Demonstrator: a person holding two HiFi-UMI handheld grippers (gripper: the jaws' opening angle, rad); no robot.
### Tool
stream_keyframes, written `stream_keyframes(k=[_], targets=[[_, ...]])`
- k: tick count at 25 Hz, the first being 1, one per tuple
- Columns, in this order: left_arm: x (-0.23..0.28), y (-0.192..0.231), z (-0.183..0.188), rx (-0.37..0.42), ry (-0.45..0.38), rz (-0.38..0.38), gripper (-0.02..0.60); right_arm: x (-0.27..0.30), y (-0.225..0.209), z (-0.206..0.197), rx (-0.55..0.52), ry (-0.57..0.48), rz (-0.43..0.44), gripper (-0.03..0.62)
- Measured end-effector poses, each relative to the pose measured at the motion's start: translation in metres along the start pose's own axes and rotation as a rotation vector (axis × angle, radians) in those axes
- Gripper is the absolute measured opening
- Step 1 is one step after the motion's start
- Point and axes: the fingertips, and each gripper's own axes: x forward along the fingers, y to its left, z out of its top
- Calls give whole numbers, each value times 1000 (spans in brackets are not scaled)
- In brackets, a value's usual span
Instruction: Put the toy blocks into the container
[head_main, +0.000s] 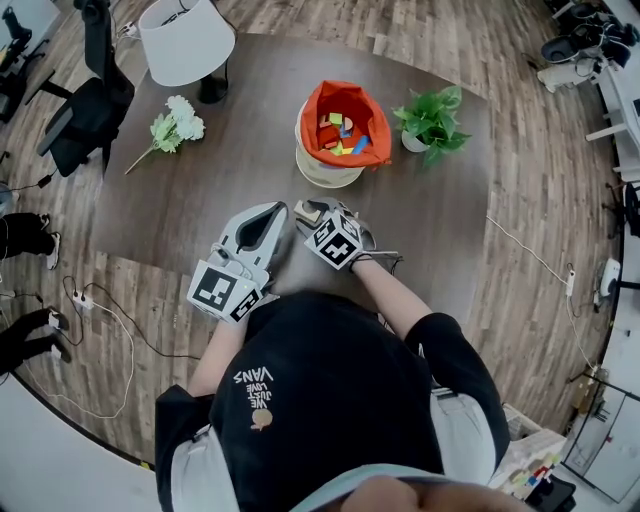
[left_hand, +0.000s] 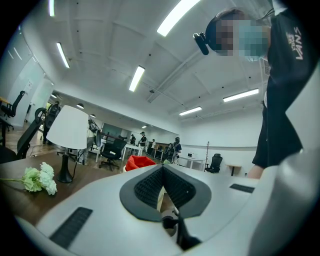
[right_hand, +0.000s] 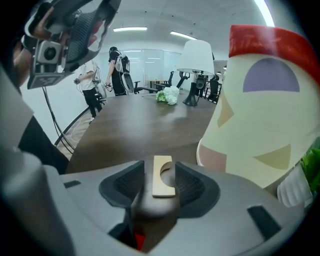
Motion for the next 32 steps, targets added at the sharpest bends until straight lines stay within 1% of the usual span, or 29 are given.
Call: stream_keyframes(k=[8,13,17,19,21,29,32], targets=[[0,1,0,-1,7,5,11,11,-1,-14,-30,62,11,186],[0,1,-2,-3,10,6,11,16,-3,-23,-20,87,6,184],[0,2,-3,-4,12,11,11,17,-2,-25,-16,93,15,181],[0,2,-2,-4,10,12,11,16,0,-24,-18,93,22,163],[-1,1,-1,-3,9,10,11,16,0,-23,-18,90,22,160],[-1,1,-1,0,9,8,11,16,1,-23,-30,81,17,155],[-1,2,-1,0,7,8,11,13,1,-21,-19,69,15,155]])
